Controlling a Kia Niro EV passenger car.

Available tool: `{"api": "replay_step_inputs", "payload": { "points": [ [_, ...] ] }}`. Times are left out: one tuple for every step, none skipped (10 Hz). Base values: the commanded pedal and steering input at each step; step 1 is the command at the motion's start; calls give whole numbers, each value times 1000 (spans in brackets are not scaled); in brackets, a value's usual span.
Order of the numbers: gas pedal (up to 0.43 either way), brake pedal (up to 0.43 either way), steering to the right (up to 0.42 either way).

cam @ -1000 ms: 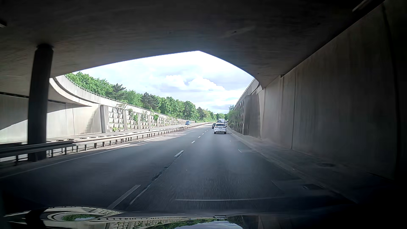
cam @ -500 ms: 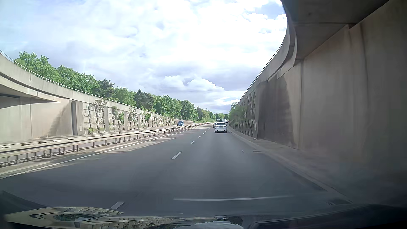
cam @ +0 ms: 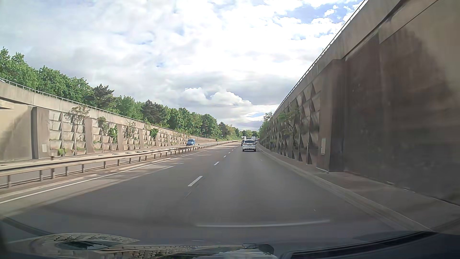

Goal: Follow the waypoints while adhering to traffic rules and regulations

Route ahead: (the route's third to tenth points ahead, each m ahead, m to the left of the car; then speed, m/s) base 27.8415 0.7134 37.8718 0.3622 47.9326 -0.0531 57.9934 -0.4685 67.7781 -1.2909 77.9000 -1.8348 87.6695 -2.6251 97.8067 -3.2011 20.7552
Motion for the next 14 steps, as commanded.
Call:
{"api": "replay_step_inputs", "payload": {
  "points": [
    [130, 0, 3],
    [130, 0, 3],
    [130, 0, 4],
    [130, 0, 4],
    [130, 0, 4],
    [130, 0, 4],
    [130, 0, 4],
    [130, 0, 4],
    [130, 0, 4],
    [130, 0, 4],
    [130, 0, 4],
    [130, 0, 4],
    [130, 0, 4],
    [130, 0, 5]
  ]
}}
